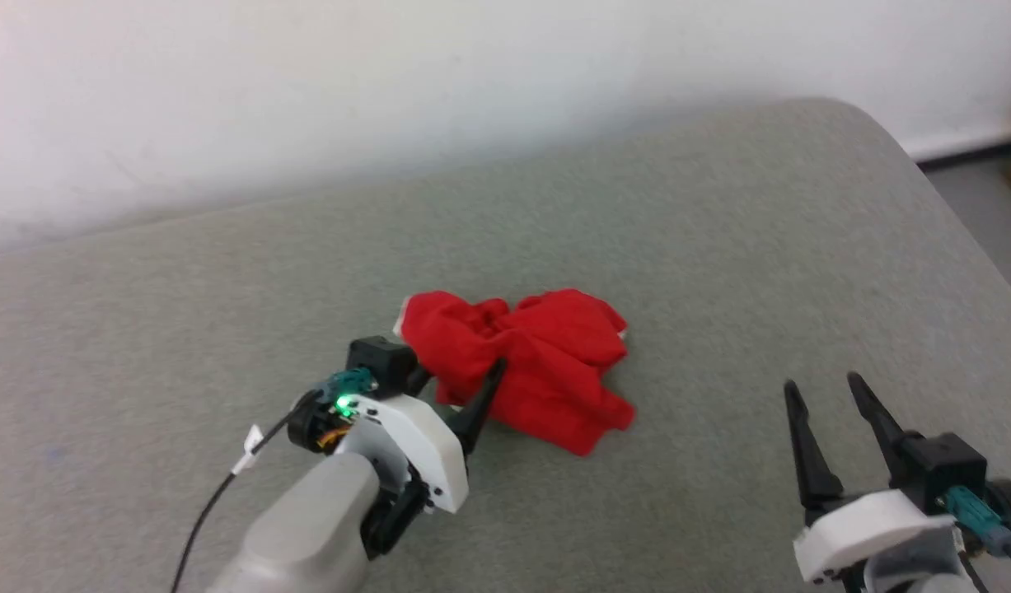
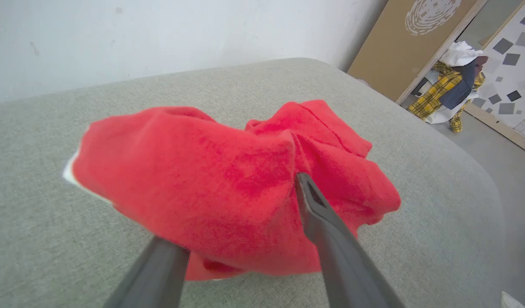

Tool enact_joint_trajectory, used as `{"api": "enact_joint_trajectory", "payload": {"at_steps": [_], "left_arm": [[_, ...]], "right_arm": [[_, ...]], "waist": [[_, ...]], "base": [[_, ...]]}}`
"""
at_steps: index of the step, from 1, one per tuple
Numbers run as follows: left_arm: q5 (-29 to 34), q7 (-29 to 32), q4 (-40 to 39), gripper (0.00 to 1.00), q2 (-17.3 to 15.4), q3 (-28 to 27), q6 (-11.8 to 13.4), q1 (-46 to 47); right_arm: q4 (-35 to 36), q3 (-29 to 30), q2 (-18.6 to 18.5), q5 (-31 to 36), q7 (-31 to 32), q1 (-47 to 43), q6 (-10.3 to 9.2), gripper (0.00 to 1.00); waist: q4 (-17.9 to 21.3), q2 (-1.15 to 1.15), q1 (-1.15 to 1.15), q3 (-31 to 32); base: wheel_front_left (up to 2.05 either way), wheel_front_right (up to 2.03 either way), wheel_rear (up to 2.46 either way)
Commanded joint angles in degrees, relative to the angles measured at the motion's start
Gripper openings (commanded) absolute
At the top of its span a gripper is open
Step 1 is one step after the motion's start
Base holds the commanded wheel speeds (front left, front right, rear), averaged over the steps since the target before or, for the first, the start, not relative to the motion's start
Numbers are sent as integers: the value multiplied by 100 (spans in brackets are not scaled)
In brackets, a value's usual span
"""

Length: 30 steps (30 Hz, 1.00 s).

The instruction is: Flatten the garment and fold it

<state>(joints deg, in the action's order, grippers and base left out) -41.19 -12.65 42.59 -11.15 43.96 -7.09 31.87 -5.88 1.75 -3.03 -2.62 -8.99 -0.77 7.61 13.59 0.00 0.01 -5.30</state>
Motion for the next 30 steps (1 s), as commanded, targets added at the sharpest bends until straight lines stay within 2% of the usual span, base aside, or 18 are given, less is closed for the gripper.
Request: {"api": "enact_joint_trajectory", "payload": {"at_steps": [1, 6, 11, 15, 18, 21, 22, 25, 30], "left_arm": [[-12, -51, -146, 100, -166, -58, -18, -59], [71, -166, -899, 100, -657, -349, 284, -233], [236, -228, -1917, 100, -1127, -927, 855, -885], [596, -232, -2873, 100, -1278, -1576, 1259, -1732], [983, -233, -3496, 100, -1172, -2062, 1499, -2416], [1442, -234, -3994, 100, -932, -2475, 1653, -3036], [1442, -234, -3994, 100, -932, -2475, 1653, -3036], [1836, -234, -4293, 100, -639, -2755, 1672, -3488], [2246, -234, -4365, 100, -251, -2977, 1458, -3882]], "right_arm": [[36, 68, 15, 41, 39, -119, -12, 100], [148, 152, 15, 15, 106, -308, -12, 100], [227, 83, 15, -107, 9, -435, -12, 100], [264, -30, 15, -148, -76, -519, -12, 100], [262, -117, 15, -189, -151, -579, -12, 100], [235, -194, 15, -192, -204, -638, -12, 100], [235, -194, 15, -192, -204, -638, -12, 100], [211, -255, 15, -207, -238, -686, -12, 100], [188, -351, 15, -188, -250, -702, -12, 100]], "waist": [[-722, 0, -1, 671], [-1064, 0, -1, 879], [-1250, 0, -1, 949], [-1325, 0, -1, 964], [-1366, 0, -1, 982], [-1405, 0, -1, 995], [-1405, 0, -1, 995], [-1446, 0, -1, 997], [-1540, 0, -1, 952]], "base": [[0, 0, 0], [0, 0, 0], [0, 0, 0], [0, 0, 0], [0, 0, 0], [0, 0, 0], [0, 0, 0], [0, 0, 0], [0, 0, 0]]}}
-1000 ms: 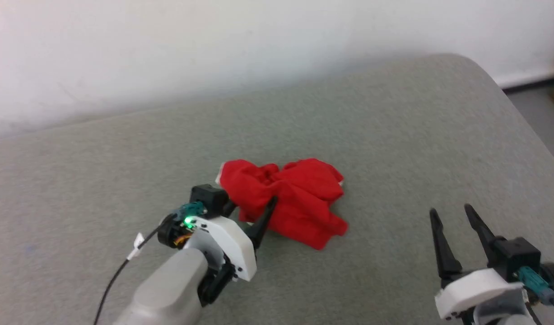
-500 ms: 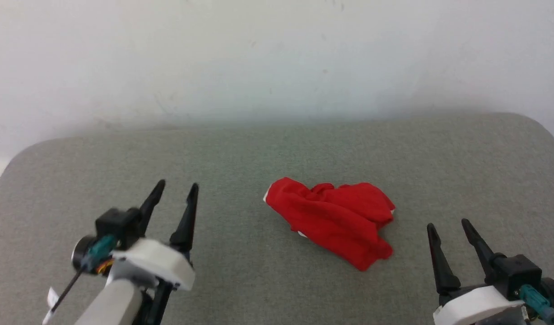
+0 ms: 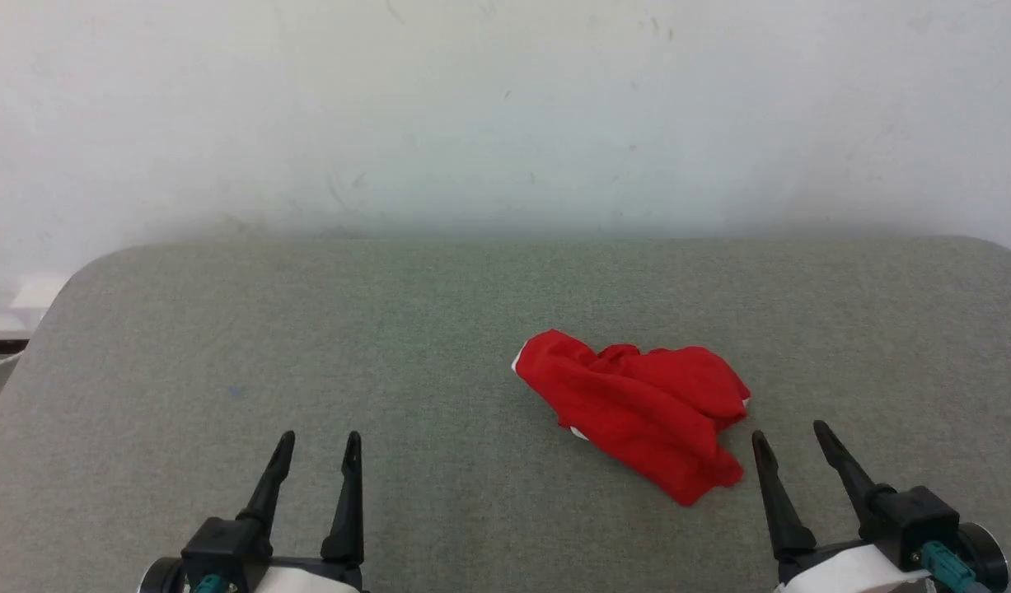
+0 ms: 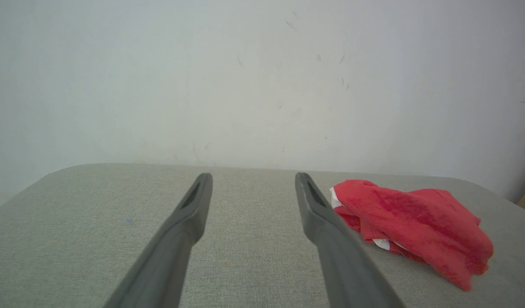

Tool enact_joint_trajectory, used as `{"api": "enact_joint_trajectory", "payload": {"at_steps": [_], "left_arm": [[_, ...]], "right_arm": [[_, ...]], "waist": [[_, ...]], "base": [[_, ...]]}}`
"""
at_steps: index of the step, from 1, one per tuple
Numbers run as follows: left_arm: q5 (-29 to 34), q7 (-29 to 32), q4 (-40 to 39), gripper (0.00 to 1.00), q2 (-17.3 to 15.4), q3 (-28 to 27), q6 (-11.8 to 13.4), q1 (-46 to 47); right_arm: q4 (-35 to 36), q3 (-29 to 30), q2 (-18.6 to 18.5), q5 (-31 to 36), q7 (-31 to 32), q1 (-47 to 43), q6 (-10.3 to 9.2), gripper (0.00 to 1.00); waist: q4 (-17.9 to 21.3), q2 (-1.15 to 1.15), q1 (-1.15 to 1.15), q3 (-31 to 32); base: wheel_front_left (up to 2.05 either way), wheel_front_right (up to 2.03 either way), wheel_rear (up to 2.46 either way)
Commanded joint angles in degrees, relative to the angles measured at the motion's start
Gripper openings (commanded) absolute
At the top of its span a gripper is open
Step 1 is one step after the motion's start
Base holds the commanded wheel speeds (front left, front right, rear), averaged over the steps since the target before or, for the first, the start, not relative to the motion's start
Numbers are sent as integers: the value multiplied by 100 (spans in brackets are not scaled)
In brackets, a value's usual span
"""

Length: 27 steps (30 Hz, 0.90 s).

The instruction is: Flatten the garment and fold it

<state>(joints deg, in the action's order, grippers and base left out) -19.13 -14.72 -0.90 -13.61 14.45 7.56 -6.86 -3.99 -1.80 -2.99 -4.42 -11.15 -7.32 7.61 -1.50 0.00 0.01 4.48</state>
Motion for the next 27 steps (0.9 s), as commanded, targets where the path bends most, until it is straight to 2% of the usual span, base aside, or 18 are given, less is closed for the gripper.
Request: {"api": "enact_joint_trajectory", "payload": {"at_steps": [1, 4, 7, 14, 20, 26, 27], "left_arm": [[95, -28, -4, 100, 54, -67, -72, -13], [234, -28, 81, 100, 199, -168, -277, 50], [373, -28, 226, 100, 312, -208, -506, 169], [592, -28, 486, 100, 650, -312, -804, 354], [719, -28, 632, 100, 847, -428, -991, 500], [828, -28, 708, 100, 954, -538, -1105, 578], [844, -28, 721, 100, 964, -557, -1121, 574]], "right_arm": [[6, -14, 12, 32, -15, -39, -12, 100], [32, -152, 12, 155, 186, 29, -12, 100], [-17, -441, -43, 340, 681, 187, -12, 100], [-574, -1083, -640, 266, 2091, 885, -12, 100], [-1228, -1087, -949, 265, 2926, 1342, -12, 100], [-1736, -1104, -1046, 236, 3263, 1481, -12, 100], [-1787, -1110, -1034, 217, 3269, 1482, -12, 64]], "waist": [[-73, 0, -1, -54], [-242, 0, -1, -151], [-464, 0, -1, -291], [-1019, 0, -1, -689], [-1432, 0, -1, -988], [-1622, 0, -1, -1098], [-1627, 0, -1, -1095]], "base": [[0, 0, 0], [0, 0, 0], [0, 0, 0], [0, 0, 0], [0, 0, 0], [0, 0, 0], [0, 0, 0]]}}
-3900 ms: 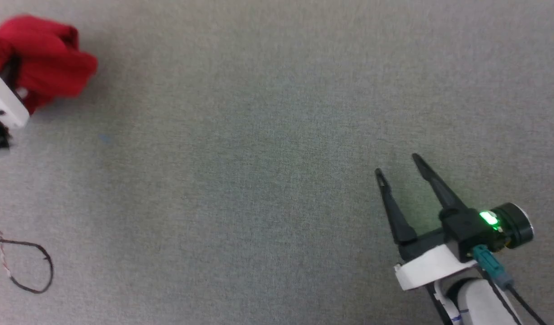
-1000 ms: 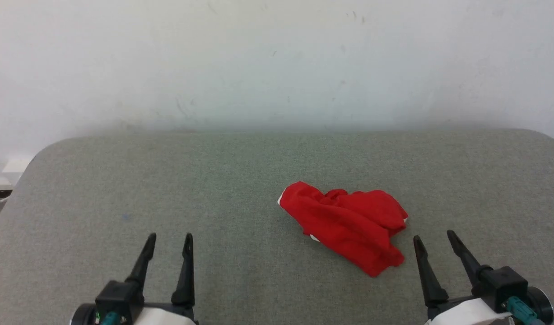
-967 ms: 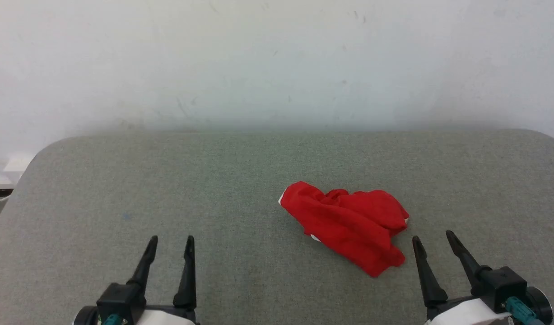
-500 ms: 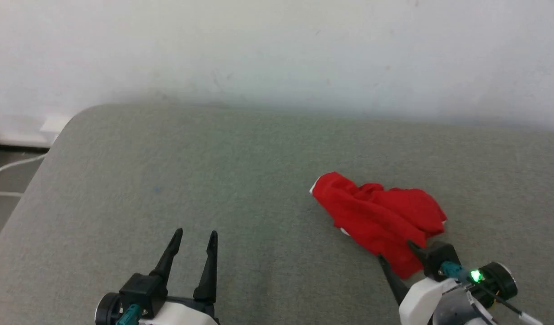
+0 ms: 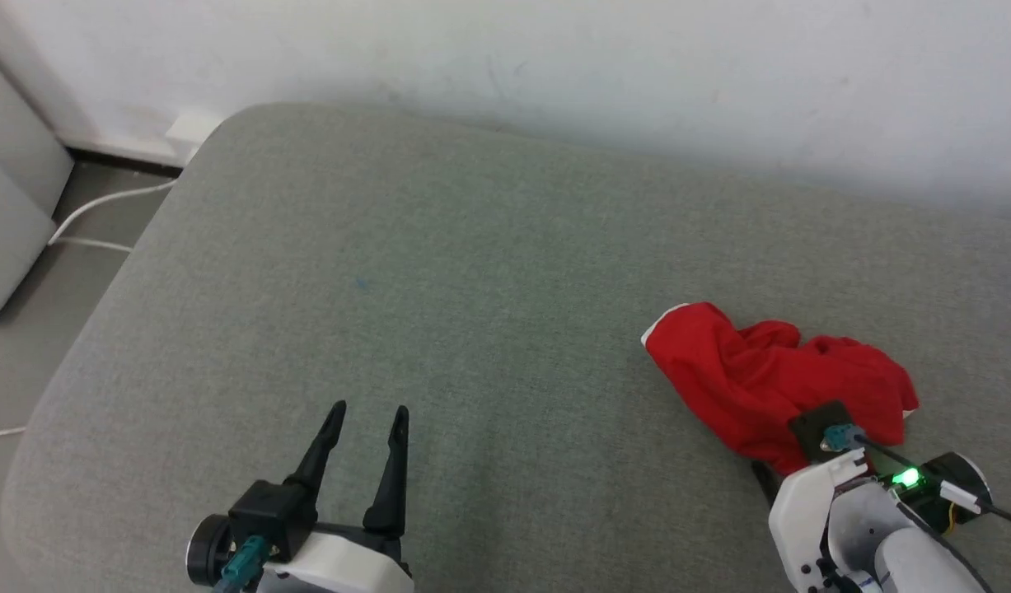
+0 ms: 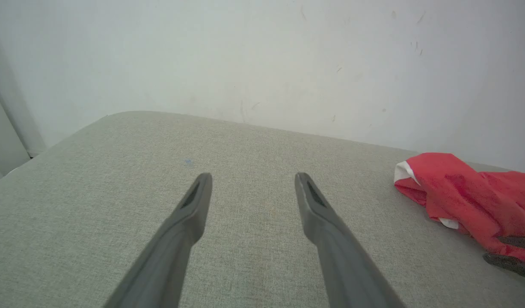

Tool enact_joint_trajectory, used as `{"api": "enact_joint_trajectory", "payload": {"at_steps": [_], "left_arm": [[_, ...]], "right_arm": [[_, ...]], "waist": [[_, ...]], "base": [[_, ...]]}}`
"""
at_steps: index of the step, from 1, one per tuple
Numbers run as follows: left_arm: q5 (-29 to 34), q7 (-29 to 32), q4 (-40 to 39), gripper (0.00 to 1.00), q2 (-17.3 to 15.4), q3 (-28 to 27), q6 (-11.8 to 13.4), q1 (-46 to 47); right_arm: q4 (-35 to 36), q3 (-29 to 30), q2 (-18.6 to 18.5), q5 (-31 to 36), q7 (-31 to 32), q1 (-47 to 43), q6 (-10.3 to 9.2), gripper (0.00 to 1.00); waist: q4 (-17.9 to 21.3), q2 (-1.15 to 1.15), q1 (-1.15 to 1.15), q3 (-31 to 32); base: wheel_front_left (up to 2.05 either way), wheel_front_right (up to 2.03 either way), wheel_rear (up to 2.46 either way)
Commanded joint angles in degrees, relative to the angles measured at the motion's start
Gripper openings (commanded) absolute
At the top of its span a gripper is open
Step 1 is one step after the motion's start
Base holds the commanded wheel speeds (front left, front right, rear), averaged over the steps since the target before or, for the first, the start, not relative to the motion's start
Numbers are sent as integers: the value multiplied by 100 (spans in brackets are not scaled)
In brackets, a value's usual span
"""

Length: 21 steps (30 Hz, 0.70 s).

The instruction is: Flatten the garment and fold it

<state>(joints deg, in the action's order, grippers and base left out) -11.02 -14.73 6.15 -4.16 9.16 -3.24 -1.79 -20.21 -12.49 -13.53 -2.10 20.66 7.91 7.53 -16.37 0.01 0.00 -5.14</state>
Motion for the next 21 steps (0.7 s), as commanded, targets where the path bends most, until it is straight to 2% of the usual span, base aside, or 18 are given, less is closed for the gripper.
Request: {"api": "enact_joint_trajectory", "payload": {"at_steps": [1, 2, 7, 11, 16, 21], "left_arm": [[48, -27, 31, 100, 29, -48, -55, 60], [61, -27, 50, 100, 38, -70, -65, 50], [116, -27, 130, 100, 72, -133, -122, -41], [154, -27, 166, 100, 87, -174, -163, -114], [178, -27, 188, 100, 101, -212, -208, -152], [186, -27, 188, 100, 113, -177, -240, -107]], "right_arm": [[-201, -68, 29, -30, 79, -44, -4, 20], [-221, -93, 47, -58, 44, -46, -4, 0], [-94, -78, 148, -191, -156, -159, -4, 0], [433, -13, 142, -322, -160, -433, -4, 0], [1361, 151, -188, -532, 422, -986, -4, 0], [2060, 872, -451, -543, 1138, -1536, -4, 0]], "waist": [[-134, -1, 0, -127], [-113, -1, 0, -108], [170, -1, 0, 107], [523, -1, 0, 305], [1005, -1, 0, 478], [1316, -1, 0, 493]], "base": [[0, 0, 0], [0, 0, 0], [0, 0, 0], [0, 0, 0], [0, 0, 0], [0, 0, 0]]}}
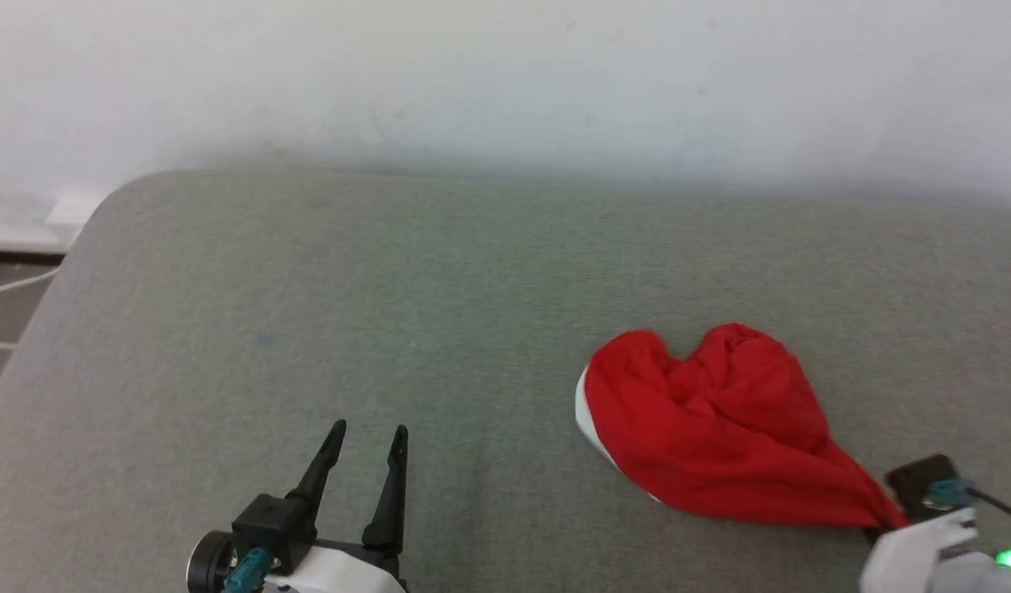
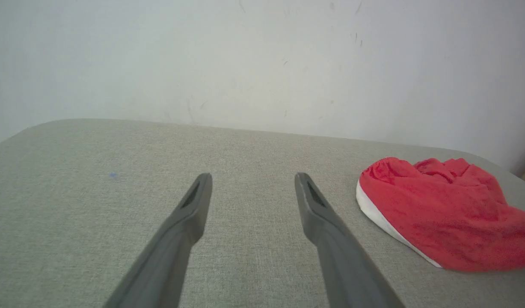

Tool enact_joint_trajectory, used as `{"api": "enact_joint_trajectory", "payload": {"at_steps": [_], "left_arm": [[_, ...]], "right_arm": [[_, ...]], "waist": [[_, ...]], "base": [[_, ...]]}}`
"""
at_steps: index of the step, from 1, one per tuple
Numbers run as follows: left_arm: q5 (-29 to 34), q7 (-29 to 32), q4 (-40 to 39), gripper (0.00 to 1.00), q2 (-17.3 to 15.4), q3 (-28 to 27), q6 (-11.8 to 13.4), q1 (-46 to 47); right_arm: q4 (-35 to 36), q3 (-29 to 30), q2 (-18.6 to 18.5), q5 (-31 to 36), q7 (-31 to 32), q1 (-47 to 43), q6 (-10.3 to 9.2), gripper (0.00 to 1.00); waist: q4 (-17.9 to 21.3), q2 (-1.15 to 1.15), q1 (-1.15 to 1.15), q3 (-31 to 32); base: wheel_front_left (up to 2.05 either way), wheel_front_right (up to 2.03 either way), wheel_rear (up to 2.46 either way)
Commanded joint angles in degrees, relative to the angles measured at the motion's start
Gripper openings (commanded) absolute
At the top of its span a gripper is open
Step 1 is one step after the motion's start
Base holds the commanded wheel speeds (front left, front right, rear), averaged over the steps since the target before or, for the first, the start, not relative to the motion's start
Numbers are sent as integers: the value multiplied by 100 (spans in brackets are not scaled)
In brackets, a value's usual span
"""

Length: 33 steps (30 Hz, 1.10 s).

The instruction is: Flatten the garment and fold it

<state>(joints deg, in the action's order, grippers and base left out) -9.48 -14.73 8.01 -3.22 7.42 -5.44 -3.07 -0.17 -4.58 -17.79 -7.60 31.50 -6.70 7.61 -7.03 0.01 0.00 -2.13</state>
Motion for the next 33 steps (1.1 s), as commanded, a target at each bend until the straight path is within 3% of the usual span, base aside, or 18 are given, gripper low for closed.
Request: {"api": "enact_joint_trajectory", "payload": {"at_steps": [1, 2, 3, 4, 5, 12, 16, 20, 26, 33], "left_arm": [[30, -27, 2, 100, 22, 11, -25, 43], [30, -27, 6, 100, 23, 24, -30, 67], [26, -27, 13, 100, 25, 39, -33, 90], [24, -27, 23, 100, 27, 59, -37, 116], [21, -27, 37, 100, 28, 85, -41, 142], [-30, -27, 126, 100, 33, 235, -75, 281], [-169, -27, 240, 100, 33, 408, -116, 345], [-269, 81, 482, 100, 23, 810, -172, 608], [-539, 1492, 777, 100, -190, 1517, -200, 1403], [-969, 3006, 1029, 100, -508, 2256, -203, 2538]], "right_arm": [[119, 233, -58, 63, 154, -154, -12, 0], [163, 351, -78, 124, 214, -207, -12, 0], [190, 457, -56, 164, 222, -229, -12, 6], [208, 565, 13, 189, 151, -215, -12, 80], [203, 668, 101, 233, 68, -189, -12, 100], [385, 740, 580, 405, -769, 127, -12, 100], [803, 599, 636, 533, -1567, 219, -12, 100], [1044, 784, 968, 611, -2503, 213, -12, 100], [985, 961, 1381, 860, -3342, 195, -12, 100], [794, 939, 1479, 955, -3626, 343, -12, 100]], "waist": [[420, -1, 0, 179], [453, -1, 0, 165], [485, -1, 0, 151], [508, -1, 0, 138], [528, -1, 0, 123], [700, -1, 0, 128], [857, -1, 0, 167], [1027, -1, 0, 97], [1316, -1, 0, -236], [1600, -1, 0, -675]], "base": [[0, 0, 0], [0, 0, 0], [0, 0, 0], [0, 0, 0], [0, 0, 0], [0, 0, 0], [0, 0, 0], [0, 0, 0], [0, 0, 0], [0, 0, 0]]}}
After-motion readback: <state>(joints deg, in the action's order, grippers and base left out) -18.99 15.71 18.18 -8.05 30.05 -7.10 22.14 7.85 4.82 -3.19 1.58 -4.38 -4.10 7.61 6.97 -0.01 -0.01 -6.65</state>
